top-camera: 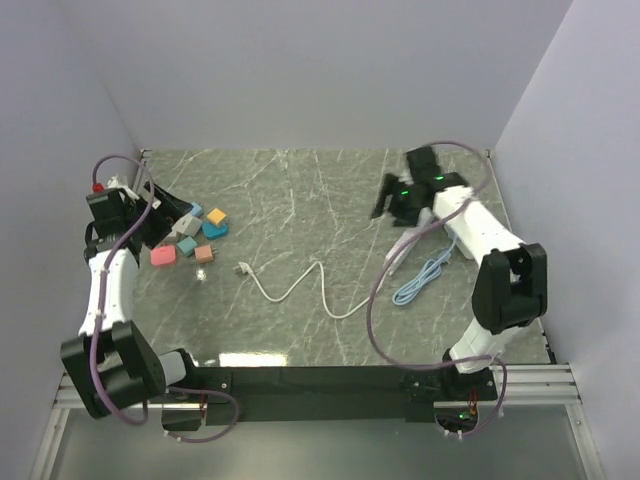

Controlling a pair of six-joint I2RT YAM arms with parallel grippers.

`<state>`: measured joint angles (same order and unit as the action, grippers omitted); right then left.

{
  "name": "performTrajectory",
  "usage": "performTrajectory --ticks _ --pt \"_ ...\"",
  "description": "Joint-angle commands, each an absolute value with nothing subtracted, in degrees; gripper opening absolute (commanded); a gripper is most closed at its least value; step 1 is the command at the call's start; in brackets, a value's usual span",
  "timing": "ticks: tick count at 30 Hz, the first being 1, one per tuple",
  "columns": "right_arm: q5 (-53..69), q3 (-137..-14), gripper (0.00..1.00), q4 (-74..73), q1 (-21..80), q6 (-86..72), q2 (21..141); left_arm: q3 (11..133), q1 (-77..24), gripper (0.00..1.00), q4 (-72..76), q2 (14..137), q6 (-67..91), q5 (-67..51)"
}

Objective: Pull the plug off the socket

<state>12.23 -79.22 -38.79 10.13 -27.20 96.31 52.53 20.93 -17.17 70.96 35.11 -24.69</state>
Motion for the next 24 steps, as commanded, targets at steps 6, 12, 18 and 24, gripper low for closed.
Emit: performTrajectory --ticks 6,12,18,24 --pt "7.3 -78.5 0.72 -38.8 32.4 -25.5 95.8 49.3 19.6 0.99 -19.4 61.5 37.9 -30.4" --pt "4.4 -81.3 0.7 -39.3 38.9 -24.0 104.0 47.2 19.1 0.99 -20.1 59.0 38.1 -32.1" --pt "11.1 -81.6 0.63 -37.7 40.1 -23.5 108.0 46.1 18.9 0.99 -20.7 58.0 37.5 -32.1" --pt "6.0 -83.0 0.0 -38.7 36.9 -28.1 109.4 45.9 18.5 1.0 -20.4 58.8 37.2 -32.5"
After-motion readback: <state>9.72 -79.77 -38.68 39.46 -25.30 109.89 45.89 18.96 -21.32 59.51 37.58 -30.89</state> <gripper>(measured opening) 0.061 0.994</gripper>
